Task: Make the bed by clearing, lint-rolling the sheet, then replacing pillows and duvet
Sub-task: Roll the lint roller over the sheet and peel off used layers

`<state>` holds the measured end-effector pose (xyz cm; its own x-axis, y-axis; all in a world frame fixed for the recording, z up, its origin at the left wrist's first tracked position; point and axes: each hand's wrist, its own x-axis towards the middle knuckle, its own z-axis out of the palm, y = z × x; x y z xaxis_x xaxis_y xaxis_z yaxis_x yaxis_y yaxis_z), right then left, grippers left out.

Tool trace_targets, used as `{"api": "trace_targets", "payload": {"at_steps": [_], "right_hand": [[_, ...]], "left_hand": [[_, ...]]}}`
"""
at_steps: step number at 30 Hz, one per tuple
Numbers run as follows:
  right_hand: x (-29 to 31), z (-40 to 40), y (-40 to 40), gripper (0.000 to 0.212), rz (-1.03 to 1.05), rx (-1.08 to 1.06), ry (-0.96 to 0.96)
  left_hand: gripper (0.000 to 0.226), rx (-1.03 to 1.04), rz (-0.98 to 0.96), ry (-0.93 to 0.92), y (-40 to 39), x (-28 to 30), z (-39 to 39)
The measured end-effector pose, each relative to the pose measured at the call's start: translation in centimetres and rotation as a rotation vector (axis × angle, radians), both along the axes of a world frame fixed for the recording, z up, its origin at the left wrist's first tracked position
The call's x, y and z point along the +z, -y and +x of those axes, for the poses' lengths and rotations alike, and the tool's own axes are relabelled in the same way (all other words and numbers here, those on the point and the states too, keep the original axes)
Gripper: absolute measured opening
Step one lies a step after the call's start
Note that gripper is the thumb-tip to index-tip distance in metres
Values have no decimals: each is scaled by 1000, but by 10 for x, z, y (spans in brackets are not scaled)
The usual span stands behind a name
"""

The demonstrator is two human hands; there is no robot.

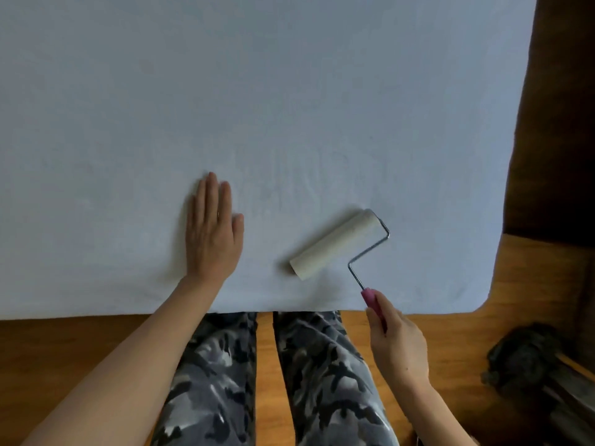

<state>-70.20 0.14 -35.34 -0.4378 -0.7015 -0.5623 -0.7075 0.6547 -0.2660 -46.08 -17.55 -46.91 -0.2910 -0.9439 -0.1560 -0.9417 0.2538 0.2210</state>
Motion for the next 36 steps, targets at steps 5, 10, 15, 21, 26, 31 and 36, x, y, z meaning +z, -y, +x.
{"api": "trace_targets", "payload": {"at_steps": [5,10,15,21,26,31,36], "right_hand": [[-25,26,73,34,-1,17,42],[-49,62,189,25,-97,102,45],[-55,79,242,23,-155,144,47],[-49,36,140,27,-113,90,30],[-25,-4,19,36,-12,-18,-8],[-2,-25,-54,37,35,-60,-49],[1,-21,-54,37,65,-63,-79]], "left_hand": [[56,-14,12,41,-2,-9,1],[56,55,-4,-24,-4,-10,0],[57,90,-21,-22,-4,-11,-1],[53,97,-40,-83,-5,-13,0],[48,96,-79,-93,-5,-16,0],[49,100,-67,-99,-6,-14,0],[49,100,-61,-99,-6,-14,-1]]}}
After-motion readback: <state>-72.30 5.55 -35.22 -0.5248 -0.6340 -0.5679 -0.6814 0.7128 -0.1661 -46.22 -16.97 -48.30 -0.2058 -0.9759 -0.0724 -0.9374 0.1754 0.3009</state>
